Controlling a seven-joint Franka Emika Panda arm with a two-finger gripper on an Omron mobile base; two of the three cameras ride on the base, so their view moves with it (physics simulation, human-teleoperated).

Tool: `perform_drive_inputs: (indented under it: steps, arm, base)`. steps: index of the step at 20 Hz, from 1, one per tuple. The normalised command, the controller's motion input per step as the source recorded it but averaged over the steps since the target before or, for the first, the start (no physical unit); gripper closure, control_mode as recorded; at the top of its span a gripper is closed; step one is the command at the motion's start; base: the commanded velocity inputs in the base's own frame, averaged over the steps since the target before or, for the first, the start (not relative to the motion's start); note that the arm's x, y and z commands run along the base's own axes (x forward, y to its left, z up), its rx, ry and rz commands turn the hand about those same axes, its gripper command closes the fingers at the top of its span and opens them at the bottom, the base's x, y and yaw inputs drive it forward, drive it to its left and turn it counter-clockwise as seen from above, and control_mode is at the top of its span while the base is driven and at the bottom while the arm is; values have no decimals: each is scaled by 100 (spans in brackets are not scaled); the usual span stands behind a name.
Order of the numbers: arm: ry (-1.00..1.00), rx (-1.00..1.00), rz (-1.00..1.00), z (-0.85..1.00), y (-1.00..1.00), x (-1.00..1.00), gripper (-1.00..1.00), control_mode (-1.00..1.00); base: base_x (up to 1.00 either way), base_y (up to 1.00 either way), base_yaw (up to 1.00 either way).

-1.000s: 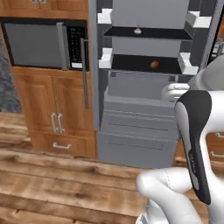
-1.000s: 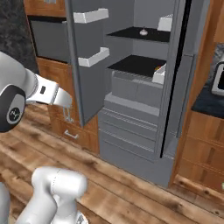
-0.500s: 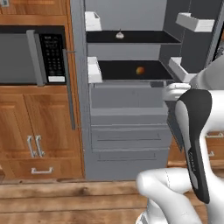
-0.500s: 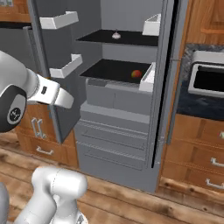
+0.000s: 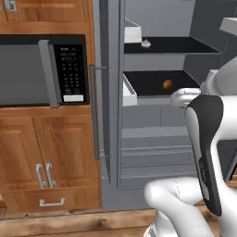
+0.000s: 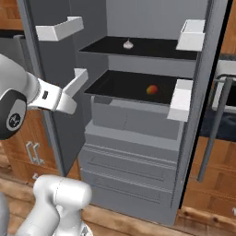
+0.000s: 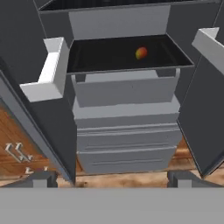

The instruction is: Retrieve the bottle and the shaker from the cabinet and place them next to the mixing bowl on the counter. Then add garlic from the fridge to the mixing bowl.

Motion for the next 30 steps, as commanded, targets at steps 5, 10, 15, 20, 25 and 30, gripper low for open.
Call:
perform_drive_inputs:
  steps: [5, 10, 15, 20, 25, 30]
  arm:
    - [0, 0, 0, 0, 0, 0, -100, 100]
    - [0, 0, 0, 0, 0, 0, -100, 100]
    - [0, 0, 0, 0, 0, 0, -100, 100]
    - [0, 0, 0, 0, 0, 0, -100, 100]
    - [0, 0, 0, 0, 0, 0, -100, 100]
    - [0, 0, 0, 0, 0, 0, -100, 100]
  base:
    - [25, 0, -37]
    - [49, 12, -17]
    - [70, 11, 0]
    - [83, 0, 1]
    - [59, 8, 0]
    - [0, 1, 0]
